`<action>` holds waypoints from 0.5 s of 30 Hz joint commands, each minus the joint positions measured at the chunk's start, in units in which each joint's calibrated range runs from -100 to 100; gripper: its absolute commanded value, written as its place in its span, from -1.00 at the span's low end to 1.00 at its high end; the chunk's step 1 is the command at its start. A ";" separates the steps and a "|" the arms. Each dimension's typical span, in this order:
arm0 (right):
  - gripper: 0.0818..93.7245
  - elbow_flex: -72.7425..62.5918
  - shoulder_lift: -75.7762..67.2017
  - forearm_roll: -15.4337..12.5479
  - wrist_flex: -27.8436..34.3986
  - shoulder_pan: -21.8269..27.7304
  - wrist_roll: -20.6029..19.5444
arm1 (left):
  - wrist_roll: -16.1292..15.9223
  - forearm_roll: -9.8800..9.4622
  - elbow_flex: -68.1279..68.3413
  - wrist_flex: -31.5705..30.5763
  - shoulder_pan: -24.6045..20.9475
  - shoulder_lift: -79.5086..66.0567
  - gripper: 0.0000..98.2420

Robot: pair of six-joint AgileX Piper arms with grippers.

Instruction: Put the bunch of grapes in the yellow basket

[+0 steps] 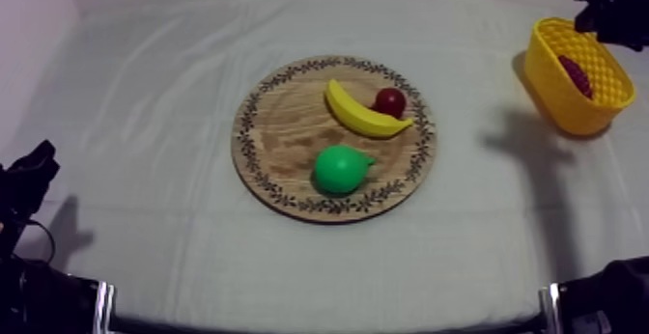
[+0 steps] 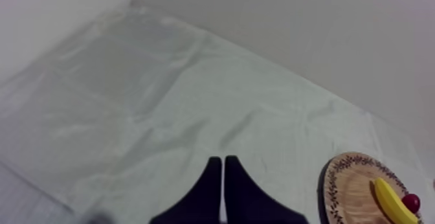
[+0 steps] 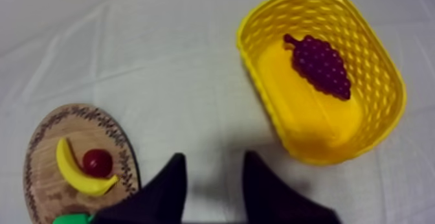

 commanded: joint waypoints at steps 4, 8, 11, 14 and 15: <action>-0.80 8.66 -17.87 -0.61 -2.91 -0.61 0.97 | -0.02 0.01 0.00 -0.01 -0.03 0.05 -1.00; -0.87 18.08 -25.81 0.38 -7.16 -2.75 0.71 | 0.00 0.01 0.00 -0.01 -0.03 0.05 -1.00; -0.92 26.83 -32.42 1.43 -10.94 -4.80 0.26 | 0.01 0.01 0.00 -0.01 -0.03 0.05 -1.00; -0.95 35.16 -38.65 1.79 -14.08 -6.01 0.41 | 0.01 0.01 0.00 -0.01 -0.03 0.05 -1.00; -0.96 37.66 -40.66 1.68 -14.97 -6.21 0.62 | 0.01 0.01 0.00 -0.01 -0.03 0.05 -1.00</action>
